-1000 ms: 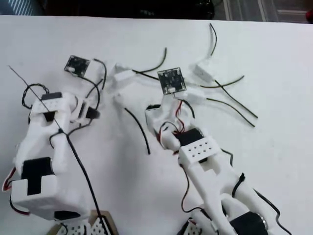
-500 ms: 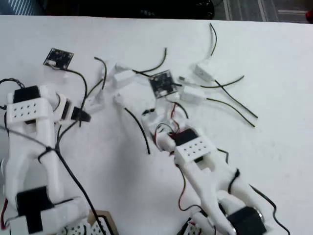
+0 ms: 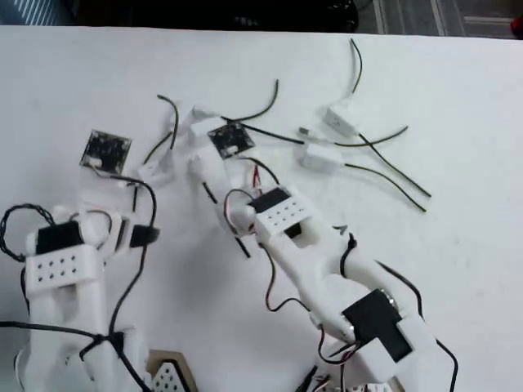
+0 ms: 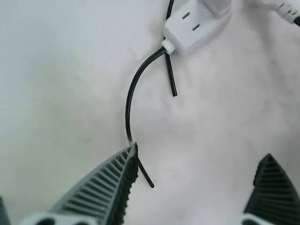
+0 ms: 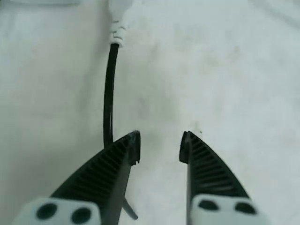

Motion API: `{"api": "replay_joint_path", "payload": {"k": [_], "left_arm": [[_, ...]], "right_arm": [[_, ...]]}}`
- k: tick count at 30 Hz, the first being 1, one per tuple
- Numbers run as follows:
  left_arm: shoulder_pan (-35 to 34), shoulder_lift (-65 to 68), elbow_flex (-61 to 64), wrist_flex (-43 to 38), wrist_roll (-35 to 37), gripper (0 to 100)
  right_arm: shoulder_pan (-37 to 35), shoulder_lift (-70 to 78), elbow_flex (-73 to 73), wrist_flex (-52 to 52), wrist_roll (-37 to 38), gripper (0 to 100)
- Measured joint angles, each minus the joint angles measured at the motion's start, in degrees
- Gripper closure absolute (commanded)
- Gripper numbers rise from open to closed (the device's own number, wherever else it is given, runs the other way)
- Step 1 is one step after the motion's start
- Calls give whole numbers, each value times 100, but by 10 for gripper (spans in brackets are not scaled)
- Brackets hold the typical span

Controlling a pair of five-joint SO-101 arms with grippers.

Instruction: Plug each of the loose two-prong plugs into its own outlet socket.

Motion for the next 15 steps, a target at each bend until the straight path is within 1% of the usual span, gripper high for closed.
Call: {"api": "replay_joint_path", "payload": {"k": [3, 9, 15], "left_arm": [[-26, -88, 422, -325, 158, 623], [-237, -88, 976, -923, 211, 623], [-255, -88, 1046, -1064, 211, 623]], "right_arm": [[0, 176, 0, -167, 0, 900], [0, 220, 0, -35, 0, 900], [0, -695, 0, 554, 0, 899]]}}
